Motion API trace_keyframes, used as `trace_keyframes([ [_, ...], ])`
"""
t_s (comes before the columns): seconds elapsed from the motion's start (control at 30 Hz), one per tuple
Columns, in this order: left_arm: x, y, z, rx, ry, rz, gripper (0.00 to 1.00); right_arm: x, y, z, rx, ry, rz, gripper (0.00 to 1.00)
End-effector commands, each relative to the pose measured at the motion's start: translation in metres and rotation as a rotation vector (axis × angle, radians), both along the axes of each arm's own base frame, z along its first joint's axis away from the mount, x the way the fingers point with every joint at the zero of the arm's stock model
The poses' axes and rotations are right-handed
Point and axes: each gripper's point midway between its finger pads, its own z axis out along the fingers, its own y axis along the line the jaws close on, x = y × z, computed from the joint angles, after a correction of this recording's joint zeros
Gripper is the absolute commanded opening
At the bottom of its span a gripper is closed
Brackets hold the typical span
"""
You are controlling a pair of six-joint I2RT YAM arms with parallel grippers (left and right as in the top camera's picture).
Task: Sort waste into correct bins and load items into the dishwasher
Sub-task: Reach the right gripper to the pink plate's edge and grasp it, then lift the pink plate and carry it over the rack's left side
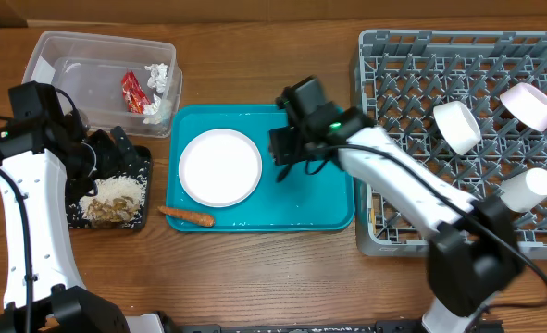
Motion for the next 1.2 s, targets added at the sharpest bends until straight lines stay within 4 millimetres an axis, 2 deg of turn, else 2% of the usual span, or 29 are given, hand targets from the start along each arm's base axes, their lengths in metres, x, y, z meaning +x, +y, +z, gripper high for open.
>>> trace_keyframes([
  [0.0, -0.005, -0.004, -0.012, -0.024, 0.021, 0.011, 1.0, 0.002, 0.02, -0.021, -0.031, -0.003, -0.042, 0.57],
  [0.13, -0.007, -0.006, -0.019, -0.033, 0.033, 0.01, 1.0, 0.002, 0.031, -0.046, -0.073, -0.012, -0.052, 0.56],
  [0.3, -0.007, -0.006, -0.02, -0.036, 0.032, 0.009, 1.0, -0.002, 0.036, -0.075, -0.097, 0.029, -0.057, 0.48],
  [0.43, -0.007, -0.006, -0.02, -0.036, 0.032, 0.009, 1.0, -0.004, 0.033, -0.092, -0.116, 0.064, -0.078, 0.38],
  [0.53, -0.007, -0.006, -0.02, -0.035, 0.032, 0.009, 1.0, -0.004, 0.031, -0.097, -0.133, 0.065, -0.083, 0.26],
  [0.63, -0.007, -0.006, -0.02, -0.036, 0.032, 0.009, 1.0, -0.001, 0.023, -0.097, -0.173, 0.045, -0.102, 0.15],
  [0.73, -0.007, -0.006, -0.02, -0.036, 0.032, 0.009, 1.0, 0.003, 0.004, -0.099, -0.247, 0.03, -0.142, 0.06],
  [0.83, -0.007, -0.006, -0.02, -0.036, 0.032, 0.009, 1.0, 0.008, -0.016, -0.097, -0.307, 0.02, -0.18, 0.04],
  [0.9, -0.007, -0.006, -0.02, -0.036, 0.032, 0.009, 1.0, 0.013, -0.029, -0.09, -0.327, 0.009, -0.205, 0.04],
  [1.0, -0.007, -0.006, -0.02, -0.036, 0.032, 0.009, 1.0, 0.023, -0.044, -0.061, -0.32, -0.032, -0.2, 0.04],
  [1.13, -0.007, -0.006, -0.02, -0.035, 0.031, 0.009, 1.0, 0.036, -0.061, -0.001, -0.29, -0.157, -0.188, 0.04],
  [1.17, -0.007, -0.006, -0.02, -0.036, 0.032, 0.009, 1.0, 0.04, -0.069, 0.019, -0.284, -0.203, -0.218, 0.04],
])
